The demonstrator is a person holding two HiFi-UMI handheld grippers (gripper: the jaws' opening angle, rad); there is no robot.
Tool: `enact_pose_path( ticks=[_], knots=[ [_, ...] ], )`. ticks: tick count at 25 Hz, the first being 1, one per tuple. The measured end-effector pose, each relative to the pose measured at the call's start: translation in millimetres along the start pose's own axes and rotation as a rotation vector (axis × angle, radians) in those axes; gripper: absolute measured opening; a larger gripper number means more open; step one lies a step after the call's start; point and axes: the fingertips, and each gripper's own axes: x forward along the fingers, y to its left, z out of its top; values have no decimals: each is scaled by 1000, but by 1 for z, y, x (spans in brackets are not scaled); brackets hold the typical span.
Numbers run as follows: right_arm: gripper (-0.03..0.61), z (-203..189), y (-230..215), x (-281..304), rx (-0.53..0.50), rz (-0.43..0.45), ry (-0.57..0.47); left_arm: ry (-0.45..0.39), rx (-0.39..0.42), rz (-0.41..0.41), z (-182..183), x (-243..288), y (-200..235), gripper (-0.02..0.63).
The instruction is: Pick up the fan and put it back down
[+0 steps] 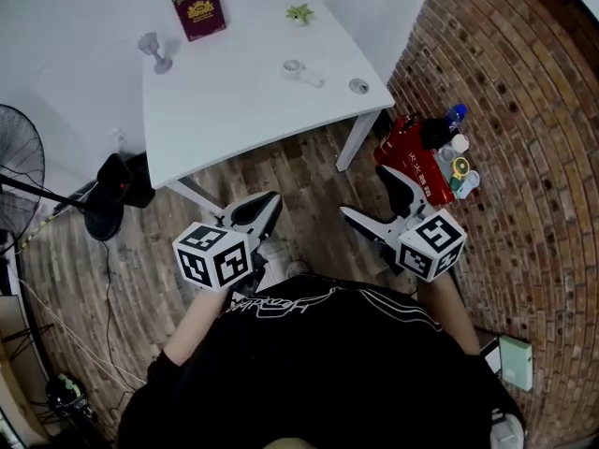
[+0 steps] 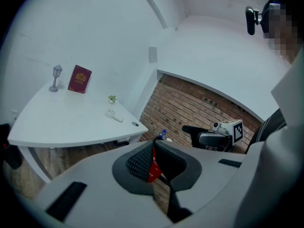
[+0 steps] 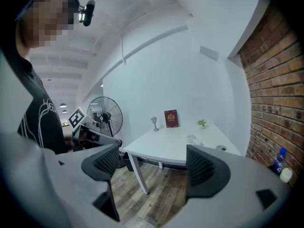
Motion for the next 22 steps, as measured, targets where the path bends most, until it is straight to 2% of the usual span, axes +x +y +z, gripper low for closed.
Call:
enact_pose_path(
  ticks=[5, 7, 15, 22],
  knots=[
    [428, 0, -15, 41, 21, 3, 23, 7, -12, 22, 22, 9, 49, 38],
    [411, -3, -20, 52, 22, 15, 43, 12, -14, 25, 24, 14, 58, 38],
    [413, 9, -57, 103, 25, 46, 51, 4, -25, 70, 44, 31, 90, 38],
    [414, 30, -103, 161, 17, 92, 66, -14, -30, 122, 83, 52, 121, 38]
  ],
)
